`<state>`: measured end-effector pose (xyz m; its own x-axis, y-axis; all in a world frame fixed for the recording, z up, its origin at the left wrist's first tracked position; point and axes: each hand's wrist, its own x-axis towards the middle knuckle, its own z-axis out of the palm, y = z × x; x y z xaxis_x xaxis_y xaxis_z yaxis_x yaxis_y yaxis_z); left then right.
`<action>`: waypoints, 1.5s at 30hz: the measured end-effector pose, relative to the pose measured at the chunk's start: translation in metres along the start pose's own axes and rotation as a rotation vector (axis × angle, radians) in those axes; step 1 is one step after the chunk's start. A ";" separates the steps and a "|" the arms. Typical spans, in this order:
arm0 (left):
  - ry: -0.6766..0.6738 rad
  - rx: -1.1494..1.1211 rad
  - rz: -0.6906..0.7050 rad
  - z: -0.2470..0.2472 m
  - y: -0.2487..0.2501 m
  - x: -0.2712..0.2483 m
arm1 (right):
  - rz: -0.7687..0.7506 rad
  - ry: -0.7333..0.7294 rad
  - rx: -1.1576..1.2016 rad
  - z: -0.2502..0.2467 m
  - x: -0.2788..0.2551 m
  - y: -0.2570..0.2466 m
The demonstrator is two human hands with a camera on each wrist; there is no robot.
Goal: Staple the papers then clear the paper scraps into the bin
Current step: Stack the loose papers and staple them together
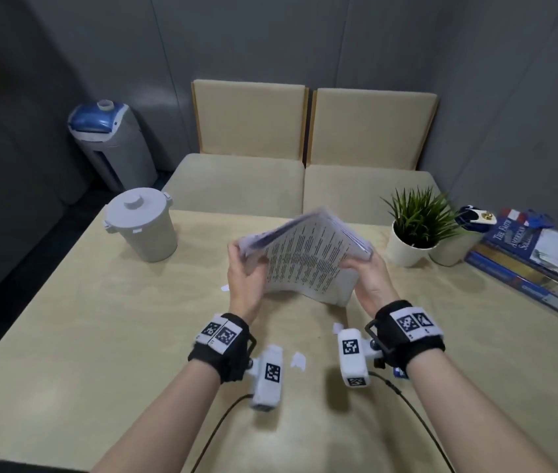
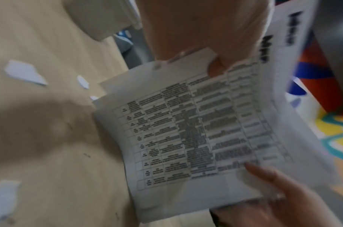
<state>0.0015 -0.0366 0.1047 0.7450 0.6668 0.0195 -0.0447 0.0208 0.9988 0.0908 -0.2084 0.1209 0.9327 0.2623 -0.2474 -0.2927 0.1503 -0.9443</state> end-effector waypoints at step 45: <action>0.315 0.073 0.040 0.031 0.044 0.041 | -0.382 0.075 -0.425 0.017 -0.014 -0.033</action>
<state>0.0507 -0.0312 0.1509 0.5010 0.8637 0.0548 -0.0135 -0.0555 0.9984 0.0842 -0.2003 0.1596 0.9725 0.1939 0.1287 0.1641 -0.1791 -0.9700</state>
